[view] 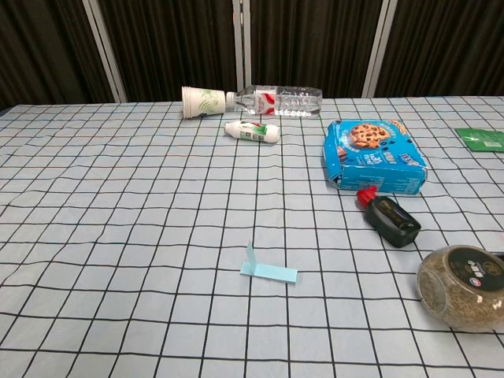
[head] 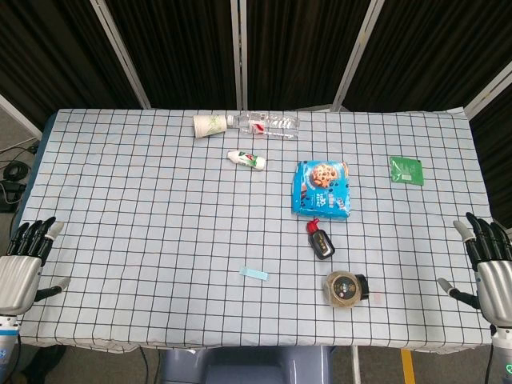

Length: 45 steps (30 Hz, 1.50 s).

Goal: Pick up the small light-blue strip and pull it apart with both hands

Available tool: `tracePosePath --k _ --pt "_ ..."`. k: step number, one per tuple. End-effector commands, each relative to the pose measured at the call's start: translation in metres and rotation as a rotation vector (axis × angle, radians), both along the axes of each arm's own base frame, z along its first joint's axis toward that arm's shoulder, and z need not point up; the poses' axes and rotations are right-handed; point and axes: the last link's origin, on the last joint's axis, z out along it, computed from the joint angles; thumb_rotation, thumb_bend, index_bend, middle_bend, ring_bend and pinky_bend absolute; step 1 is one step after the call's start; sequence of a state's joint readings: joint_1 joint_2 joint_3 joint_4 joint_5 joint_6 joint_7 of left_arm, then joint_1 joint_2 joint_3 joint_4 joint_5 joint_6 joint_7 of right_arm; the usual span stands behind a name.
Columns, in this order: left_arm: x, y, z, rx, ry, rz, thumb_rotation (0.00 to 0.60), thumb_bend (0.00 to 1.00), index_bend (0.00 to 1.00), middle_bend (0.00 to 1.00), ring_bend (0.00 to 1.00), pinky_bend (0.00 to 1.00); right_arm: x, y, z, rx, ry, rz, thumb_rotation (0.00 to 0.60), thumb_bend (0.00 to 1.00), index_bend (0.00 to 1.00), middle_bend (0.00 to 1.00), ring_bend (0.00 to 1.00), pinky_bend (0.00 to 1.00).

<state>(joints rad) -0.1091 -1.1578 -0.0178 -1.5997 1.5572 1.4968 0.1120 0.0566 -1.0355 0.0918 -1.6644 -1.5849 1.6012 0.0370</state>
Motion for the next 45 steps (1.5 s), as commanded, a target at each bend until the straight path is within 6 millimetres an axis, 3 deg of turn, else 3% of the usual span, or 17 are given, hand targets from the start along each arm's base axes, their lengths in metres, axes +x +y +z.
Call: tracePosePath --k 1,11,18,22,26,29,35,41,45 --pt "-0.001 0.000 0.000 0.000 0.001 0.002 0.600 0.00 0.03 0.00 0.00 0.00 0.000 0.000 0.000 0.001 -0.001 -0.002 0.600 0.00 0.10 0.00 0.00 0.00" --pt "0.004 0.013 -0.016 -0.062 0.014 -0.041 0.600 0.00 0.04 0.00 0.00 0.00 -0.001 -0.001 -0.001 0.007 -0.002 -0.018 0.600 0.00 0.10 0.00 0.00 0.00" --pt "0.045 0.060 -0.056 -0.207 0.055 -0.260 0.600 0.00 0.15 0.00 0.00 0.00 -0.003 -0.003 0.001 -0.008 0.025 -0.050 0.600 0.00 0.10 0.00 0.00 0.00" --pt "0.090 0.092 -0.084 -0.307 0.128 -0.447 0.600 0.01 0.23 0.00 0.00 0.00 -0.006 -0.006 0.001 -0.017 0.041 -0.079 0.600 0.00 0.10 0.00 0.00 0.00" --pt "0.139 0.112 -0.111 -0.368 0.198 -0.638 0.600 0.11 0.29 0.00 0.00 0.00 -0.008 -0.008 0.001 -0.023 0.056 -0.103 0.600 0.00 0.10 0.00 0.00 0.00" --pt "0.167 0.119 -0.131 -0.393 0.240 -0.753 0.600 0.15 0.34 0.00 0.00 0.00 -0.011 -0.009 0.002 -0.026 0.062 -0.121 0.600 0.00 0.10 0.00 0.00 0.00" --pt "0.204 0.126 -0.172 -0.459 0.310 -0.899 0.600 0.24 0.43 0.00 0.00 0.00 -0.017 -0.012 0.004 -0.031 0.064 -0.155 0.600 0.00 0.10 0.00 0.00 0.00" --pt "0.221 0.125 -0.208 -0.512 0.334 -0.956 0.600 0.28 0.46 0.00 0.00 0.00 -0.021 -0.013 0.009 -0.048 0.053 -0.167 0.600 0.00 0.10 0.00 0.00 0.00" --pt "0.223 0.124 -0.220 -0.523 0.353 -0.976 0.600 0.30 0.47 0.00 0.00 0.00 -0.022 -0.013 0.013 -0.055 0.044 -0.172 0.600 0.00 0.10 0.00 0.00 0.00"
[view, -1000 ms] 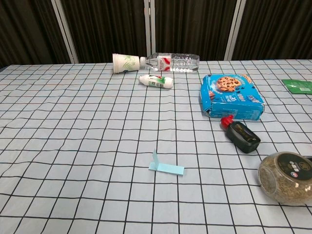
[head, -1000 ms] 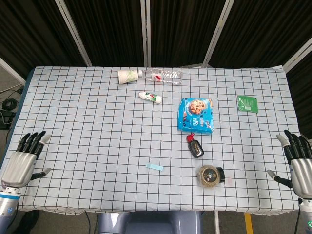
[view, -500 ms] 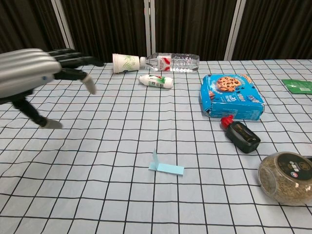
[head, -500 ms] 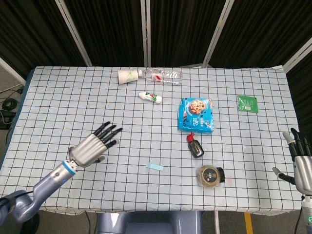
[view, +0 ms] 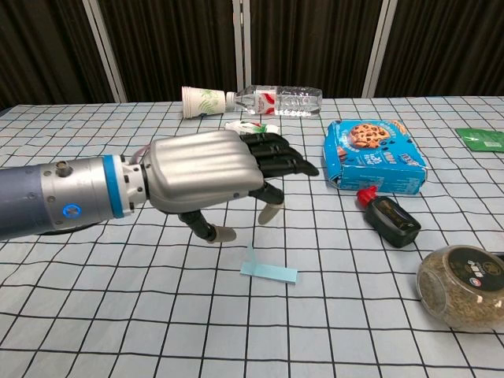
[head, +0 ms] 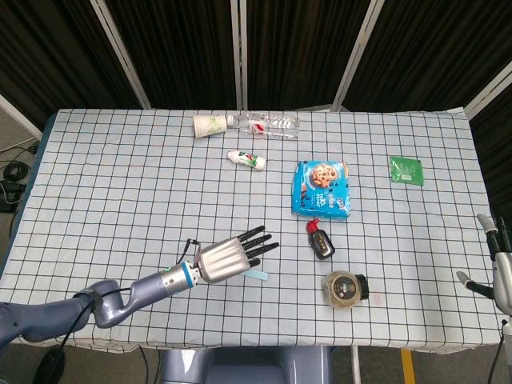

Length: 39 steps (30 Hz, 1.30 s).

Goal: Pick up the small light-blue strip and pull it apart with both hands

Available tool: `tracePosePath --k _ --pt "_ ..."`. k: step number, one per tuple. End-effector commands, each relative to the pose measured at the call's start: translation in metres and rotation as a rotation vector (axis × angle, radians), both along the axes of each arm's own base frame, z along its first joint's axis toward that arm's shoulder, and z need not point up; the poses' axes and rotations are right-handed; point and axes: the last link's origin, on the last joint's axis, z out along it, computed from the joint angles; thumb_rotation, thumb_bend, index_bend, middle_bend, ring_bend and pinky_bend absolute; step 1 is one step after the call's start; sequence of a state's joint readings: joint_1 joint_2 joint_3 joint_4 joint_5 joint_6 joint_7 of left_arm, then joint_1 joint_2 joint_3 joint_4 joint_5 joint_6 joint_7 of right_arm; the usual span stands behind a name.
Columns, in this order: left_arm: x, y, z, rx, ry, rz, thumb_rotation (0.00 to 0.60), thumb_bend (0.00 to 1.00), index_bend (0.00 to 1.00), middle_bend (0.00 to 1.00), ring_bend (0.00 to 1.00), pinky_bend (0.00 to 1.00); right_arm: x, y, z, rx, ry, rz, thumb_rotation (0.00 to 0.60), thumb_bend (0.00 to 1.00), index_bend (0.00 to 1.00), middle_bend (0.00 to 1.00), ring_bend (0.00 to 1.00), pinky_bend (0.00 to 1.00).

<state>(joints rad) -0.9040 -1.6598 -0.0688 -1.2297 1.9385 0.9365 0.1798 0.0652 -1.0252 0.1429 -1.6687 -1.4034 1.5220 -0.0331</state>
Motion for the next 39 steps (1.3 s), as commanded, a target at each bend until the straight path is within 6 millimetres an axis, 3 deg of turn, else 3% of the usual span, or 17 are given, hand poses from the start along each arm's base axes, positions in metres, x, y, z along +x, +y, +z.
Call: tracePosePath --k 1,5,22,30,39 --pt "0.001 -0.002 -0.011 -0.009 0.023 -0.020 0.600 0.31 0.47 0.00 0.00 0.00 -0.001 0.000 0.003 -0.007 -0.004 -0.004 0.600 0.00 0.10 0.00 0.00 0.00" --pt "0.001 -0.002 -0.016 -0.011 0.033 -0.022 0.600 0.35 0.48 0.00 0.00 0.00 -0.002 0.000 0.005 -0.013 -0.010 -0.006 0.600 0.00 0.10 0.00 0.00 0.00" --pt "-0.005 -0.004 -0.021 0.014 0.066 -0.045 0.600 0.35 0.50 0.00 0.00 0.00 -0.001 0.002 0.010 -0.028 -0.017 0.000 0.600 0.00 0.10 0.00 0.00 0.00" --pt "-0.006 -0.003 -0.023 0.027 0.080 -0.052 0.600 0.44 0.53 0.00 0.00 0.00 0.000 0.003 0.011 -0.029 -0.018 0.006 0.600 0.00 0.10 0.00 0.00 0.00" --pt "-0.004 -0.007 -0.028 0.028 0.078 -0.058 0.600 0.45 0.63 0.00 0.00 0.00 0.001 0.004 0.012 -0.032 -0.020 0.010 0.600 0.00 0.10 0.00 0.00 0.00"
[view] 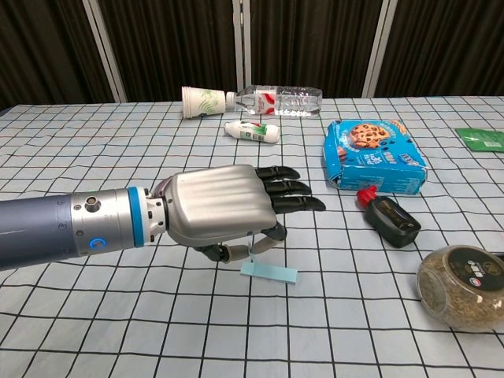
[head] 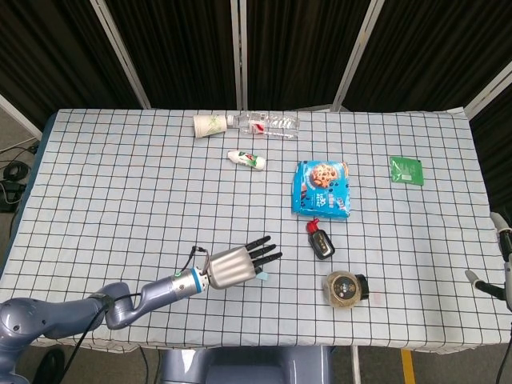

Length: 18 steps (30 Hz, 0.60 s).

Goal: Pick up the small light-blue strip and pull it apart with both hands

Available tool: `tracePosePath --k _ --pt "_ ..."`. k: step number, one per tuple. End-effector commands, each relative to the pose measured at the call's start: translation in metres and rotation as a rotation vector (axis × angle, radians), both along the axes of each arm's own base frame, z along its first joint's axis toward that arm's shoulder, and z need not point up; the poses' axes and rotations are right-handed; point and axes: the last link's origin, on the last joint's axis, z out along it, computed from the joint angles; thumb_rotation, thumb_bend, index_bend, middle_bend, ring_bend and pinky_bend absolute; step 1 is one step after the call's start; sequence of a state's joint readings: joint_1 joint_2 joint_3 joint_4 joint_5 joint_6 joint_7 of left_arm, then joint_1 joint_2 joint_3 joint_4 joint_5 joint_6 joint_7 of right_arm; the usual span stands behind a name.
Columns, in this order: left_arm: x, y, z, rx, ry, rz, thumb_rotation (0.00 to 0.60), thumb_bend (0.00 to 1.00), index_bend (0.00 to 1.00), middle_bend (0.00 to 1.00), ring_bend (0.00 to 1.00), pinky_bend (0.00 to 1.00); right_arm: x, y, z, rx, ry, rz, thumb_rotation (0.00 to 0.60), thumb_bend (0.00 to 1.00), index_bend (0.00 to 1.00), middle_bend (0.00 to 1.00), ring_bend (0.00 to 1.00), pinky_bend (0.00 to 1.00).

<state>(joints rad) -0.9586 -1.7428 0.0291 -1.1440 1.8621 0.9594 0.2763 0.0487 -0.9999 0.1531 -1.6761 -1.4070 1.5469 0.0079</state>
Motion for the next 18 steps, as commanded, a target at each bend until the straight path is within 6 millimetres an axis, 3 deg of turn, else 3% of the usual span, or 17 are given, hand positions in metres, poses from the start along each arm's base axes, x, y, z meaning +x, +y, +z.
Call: tracePosePath --k 1,13,18 --pt "0.000 -0.001 -0.001 0.000 -0.002 -0.001 0.600 0.45 0.65 0.00 0.00 0.00 0.000 0.000 0.000 0.000 0.000 0.000 0.600 0.00 0.10 0.00 0.00 0.00" --pt "0.002 0.004 0.007 0.027 -0.058 0.047 0.600 0.49 0.84 0.00 0.00 0.00 0.000 0.000 -0.001 0.007 0.001 0.001 0.600 0.00 0.10 0.00 0.00 0.00" --pt "0.007 0.021 0.030 0.066 -0.163 0.127 0.600 0.49 0.85 0.00 0.00 0.00 -0.001 -0.004 -0.009 0.040 -0.024 -0.013 0.600 0.00 0.10 0.00 0.00 0.00"
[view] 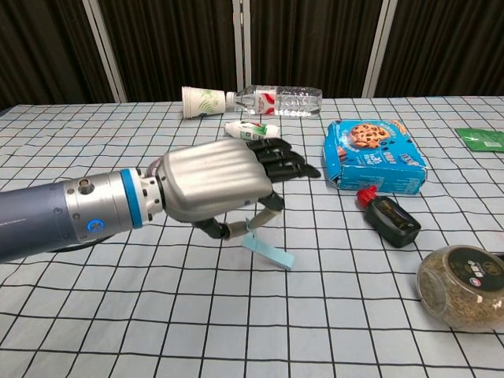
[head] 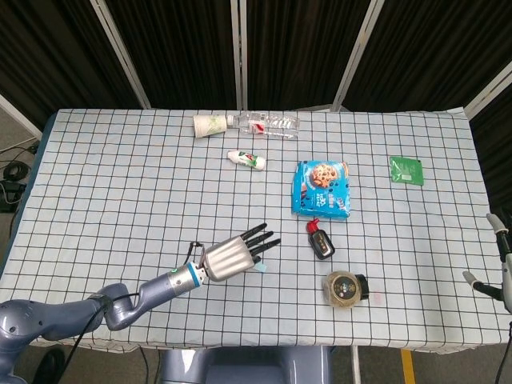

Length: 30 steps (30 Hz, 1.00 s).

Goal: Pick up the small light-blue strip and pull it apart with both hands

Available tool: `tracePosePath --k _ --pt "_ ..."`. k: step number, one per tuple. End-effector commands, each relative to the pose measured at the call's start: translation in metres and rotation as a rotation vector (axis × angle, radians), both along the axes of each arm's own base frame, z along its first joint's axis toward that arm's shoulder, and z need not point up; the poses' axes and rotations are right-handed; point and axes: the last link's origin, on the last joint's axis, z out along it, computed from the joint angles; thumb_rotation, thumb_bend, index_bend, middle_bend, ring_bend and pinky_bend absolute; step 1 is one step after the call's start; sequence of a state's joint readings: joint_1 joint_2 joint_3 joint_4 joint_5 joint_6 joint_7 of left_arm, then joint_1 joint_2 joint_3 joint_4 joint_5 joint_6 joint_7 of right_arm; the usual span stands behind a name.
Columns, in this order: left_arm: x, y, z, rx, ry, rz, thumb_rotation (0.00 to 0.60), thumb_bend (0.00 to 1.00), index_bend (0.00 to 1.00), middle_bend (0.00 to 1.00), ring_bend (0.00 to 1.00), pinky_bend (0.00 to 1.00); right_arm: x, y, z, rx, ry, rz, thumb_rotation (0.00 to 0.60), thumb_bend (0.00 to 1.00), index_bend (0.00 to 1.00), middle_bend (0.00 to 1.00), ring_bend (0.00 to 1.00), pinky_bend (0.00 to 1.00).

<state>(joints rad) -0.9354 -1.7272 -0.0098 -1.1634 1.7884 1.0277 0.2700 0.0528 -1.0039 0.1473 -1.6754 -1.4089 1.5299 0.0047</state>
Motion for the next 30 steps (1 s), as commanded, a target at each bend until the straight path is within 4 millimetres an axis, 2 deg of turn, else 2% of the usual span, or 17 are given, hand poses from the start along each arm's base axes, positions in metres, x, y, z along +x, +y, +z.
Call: tracePosePath --k 1,7,11,15,19,20,25,30 --pt "0.003 0.009 0.014 0.017 -0.057 0.044 0.600 0.49 0.85 0.00 0.00 0.00 0.000 -0.005 -0.006 0.022 -0.031 -0.010 0.600 0.00 0.10 0.00 0.00 0.00" --pt "0.013 0.023 0.036 0.029 -0.149 0.138 0.600 0.49 0.85 0.00 0.00 0.00 0.006 -0.032 -0.016 0.119 -0.071 -0.009 0.600 0.00 0.10 0.00 0.00 0.00" --pt "0.022 0.034 0.048 0.039 -0.192 0.205 0.600 0.49 0.85 0.00 0.00 0.00 0.023 -0.058 -0.026 0.222 -0.130 0.027 0.600 0.00 0.14 0.00 0.00 0.00" --pt "0.039 0.046 0.062 0.060 -0.239 0.260 0.600 0.49 0.85 0.00 0.00 0.00 0.053 -0.085 -0.046 0.377 -0.214 0.070 0.600 0.00 0.19 0.00 0.00 0.00" --pt "0.064 0.056 0.080 0.086 -0.293 0.295 0.600 0.49 0.85 0.00 0.00 0.00 0.091 -0.110 -0.077 0.551 -0.256 0.096 0.600 0.00 0.22 0.00 0.00 0.00" --pt "0.082 0.062 0.092 0.117 -0.331 0.286 0.600 0.49 0.85 0.00 0.00 0.00 0.117 -0.119 -0.097 0.630 -0.336 0.119 0.600 0.00 0.23 0.00 0.00 0.00" --pt "0.108 0.069 0.104 0.154 -0.331 0.303 0.600 0.49 0.85 0.00 0.00 0.00 0.151 -0.143 -0.126 0.712 -0.437 0.103 0.600 0.03 0.31 0.00 0.00 0.00" --pt "0.121 0.071 0.109 0.163 -0.337 0.338 0.600 0.49 0.85 0.00 0.00 0.00 0.178 -0.157 -0.148 0.735 -0.509 0.097 0.600 0.03 0.35 0.00 0.00 0.00"
